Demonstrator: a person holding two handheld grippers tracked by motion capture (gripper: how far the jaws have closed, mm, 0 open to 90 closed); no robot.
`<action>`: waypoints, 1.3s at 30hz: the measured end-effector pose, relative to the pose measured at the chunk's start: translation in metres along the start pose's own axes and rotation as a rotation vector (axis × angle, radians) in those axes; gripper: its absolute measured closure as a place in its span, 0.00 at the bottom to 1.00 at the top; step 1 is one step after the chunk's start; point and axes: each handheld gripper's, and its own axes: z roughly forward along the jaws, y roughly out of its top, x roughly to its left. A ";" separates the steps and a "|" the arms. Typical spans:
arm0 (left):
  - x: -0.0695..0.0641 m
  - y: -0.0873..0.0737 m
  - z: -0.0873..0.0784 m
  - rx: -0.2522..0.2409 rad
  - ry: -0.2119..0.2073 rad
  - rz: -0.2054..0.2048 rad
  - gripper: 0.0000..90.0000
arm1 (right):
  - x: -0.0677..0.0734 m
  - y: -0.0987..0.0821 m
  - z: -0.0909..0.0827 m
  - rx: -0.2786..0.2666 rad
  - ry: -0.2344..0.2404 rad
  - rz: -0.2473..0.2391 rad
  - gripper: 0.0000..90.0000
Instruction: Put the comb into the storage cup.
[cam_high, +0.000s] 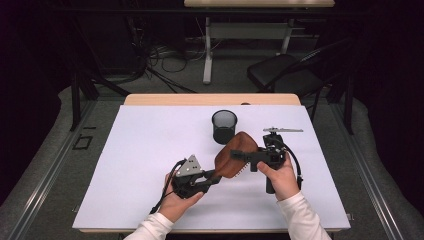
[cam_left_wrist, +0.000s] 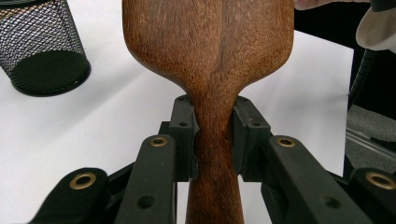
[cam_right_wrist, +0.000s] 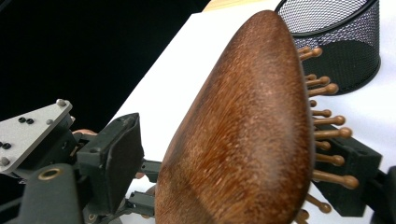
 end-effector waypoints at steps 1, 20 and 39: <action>0.000 0.000 0.000 0.001 0.000 0.002 0.80 | 0.000 0.000 0.000 0.001 -0.004 -0.004 0.21; 0.002 -0.003 0.001 -0.003 -0.002 0.005 0.81 | -0.004 0.000 0.001 0.005 -0.012 0.045 0.33; 0.003 -0.005 0.001 0.003 0.009 0.024 0.81 | -0.013 -0.001 0.002 0.008 0.029 0.144 0.42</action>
